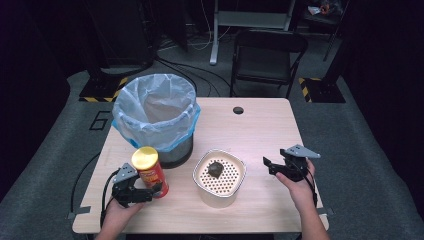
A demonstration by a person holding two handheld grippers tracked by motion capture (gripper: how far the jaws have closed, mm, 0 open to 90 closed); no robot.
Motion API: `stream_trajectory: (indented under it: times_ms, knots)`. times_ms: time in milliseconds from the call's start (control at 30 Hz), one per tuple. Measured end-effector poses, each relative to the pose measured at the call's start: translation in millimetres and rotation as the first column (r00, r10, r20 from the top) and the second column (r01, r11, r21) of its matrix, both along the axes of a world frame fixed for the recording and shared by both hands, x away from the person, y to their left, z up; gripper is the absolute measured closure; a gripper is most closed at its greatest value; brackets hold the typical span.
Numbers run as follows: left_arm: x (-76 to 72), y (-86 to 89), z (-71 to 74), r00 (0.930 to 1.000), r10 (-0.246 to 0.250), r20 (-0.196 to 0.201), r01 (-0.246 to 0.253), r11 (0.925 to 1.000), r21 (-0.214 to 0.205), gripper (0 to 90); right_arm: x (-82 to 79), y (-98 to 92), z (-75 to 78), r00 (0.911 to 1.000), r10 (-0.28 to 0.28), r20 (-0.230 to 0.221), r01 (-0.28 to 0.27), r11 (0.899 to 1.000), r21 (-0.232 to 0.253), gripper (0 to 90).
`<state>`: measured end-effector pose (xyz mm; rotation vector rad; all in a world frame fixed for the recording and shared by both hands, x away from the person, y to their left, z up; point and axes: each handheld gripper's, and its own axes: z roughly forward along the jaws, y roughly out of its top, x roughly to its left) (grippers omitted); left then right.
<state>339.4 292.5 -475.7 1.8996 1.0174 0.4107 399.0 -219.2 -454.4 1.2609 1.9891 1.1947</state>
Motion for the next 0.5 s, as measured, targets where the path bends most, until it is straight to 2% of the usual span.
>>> stream_trajectory:
  times_ms: [100, 133, 200, 267, 400, 500]
  knots:
    - [0.4, -0.2, -2.4, 1.0000, -0.003, 0.001, 0.003, 1.0000, 0.001, 15.6, 0.1, -1.2, -2.5, 1.0000, -0.004, -0.006, 0.004, 1.000, 0.002, 22.9]
    - [0.7, -0.9, -5.3, 0.9999, -0.017, 0.000, 0.017, 0.9996, 0.023, 16.2, 0.4, -2.5, -4.2, 0.9999, -0.007, -0.010, 0.007, 1.000, 0.003, 22.9]
    - [0.4, -2.5, -6.5, 0.9999, -0.014, -0.002, 0.014, 0.9994, 0.030, 16.4, 0.4, -3.2, -4.7, 0.9999, -0.011, -0.012, 0.011, 1.000, 0.004, 22.9]
    - [-0.5, -4.3, -7.7, 0.9999, -0.008, 0.013, 0.007, 0.9986, 0.052, 18.3, 0.4, -4.5, -6.3, 0.9997, -0.016, -0.016, 0.016, 1.000, 0.009, 22.9]
    - [-0.2, -3.8, -9.8, 0.9995, -0.016, 0.027, 0.015, 0.9978, 0.064, 21.4, 0.5, -4.2, -8.8, 0.9995, -0.018, -0.027, 0.018, 1.000, 0.011, 22.9]
    - [-1.6, -4.9, -9.8, 0.9995, -0.007, 0.032, 0.005, 0.9977, 0.068, 22.1, 1.0, -3.5, -12.4, 0.9993, -0.016, -0.033, 0.015, 1.000, -0.008, 22.9]
